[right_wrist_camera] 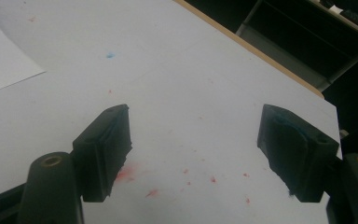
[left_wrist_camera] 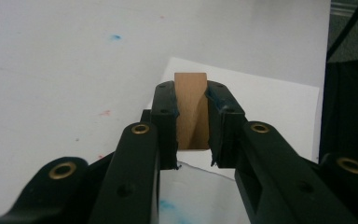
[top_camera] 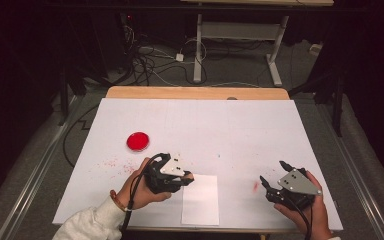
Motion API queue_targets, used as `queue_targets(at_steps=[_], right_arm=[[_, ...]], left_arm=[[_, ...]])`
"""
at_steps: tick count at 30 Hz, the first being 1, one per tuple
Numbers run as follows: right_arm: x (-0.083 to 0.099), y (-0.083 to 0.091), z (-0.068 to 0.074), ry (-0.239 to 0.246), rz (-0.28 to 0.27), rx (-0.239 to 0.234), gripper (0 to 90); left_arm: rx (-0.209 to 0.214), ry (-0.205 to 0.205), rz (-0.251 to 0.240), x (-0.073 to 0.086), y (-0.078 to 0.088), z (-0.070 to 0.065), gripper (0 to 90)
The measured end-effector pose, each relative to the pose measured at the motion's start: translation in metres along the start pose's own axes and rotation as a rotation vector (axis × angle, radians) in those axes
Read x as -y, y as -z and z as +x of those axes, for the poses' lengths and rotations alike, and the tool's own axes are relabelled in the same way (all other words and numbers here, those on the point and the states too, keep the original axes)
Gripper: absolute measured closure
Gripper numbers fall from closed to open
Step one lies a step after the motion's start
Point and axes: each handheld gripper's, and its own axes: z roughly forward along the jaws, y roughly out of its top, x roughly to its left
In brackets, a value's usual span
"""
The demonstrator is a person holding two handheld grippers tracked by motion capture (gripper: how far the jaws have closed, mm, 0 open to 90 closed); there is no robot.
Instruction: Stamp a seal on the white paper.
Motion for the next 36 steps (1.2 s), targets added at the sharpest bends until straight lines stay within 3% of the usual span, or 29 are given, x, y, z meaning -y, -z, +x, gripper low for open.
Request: queue_targets(at_steps=[5,12,23,36], right_arm=[[0.0,-0.001,0.001,-0.001,0.002,0.0,25.9],[0.001,-0.001,0.001,0.004,0.008,-0.003,25.9],[0.001,-0.002,0.002,0.008,0.011,-0.008,25.9],[0.001,-0.002,0.003,0.009,0.012,-0.003,25.9]], left_arm=[[0.041,-0.023,0.042,0.0,-0.02,-0.008,73.6],[0.072,-0.028,0.066,0.0,-0.035,-0.011,73.6],[0.1,-0.044,0.131,0.003,-0.063,-0.015,73.7],[0.13,-0.022,0.136,0.003,-0.065,-0.01,73.8]])
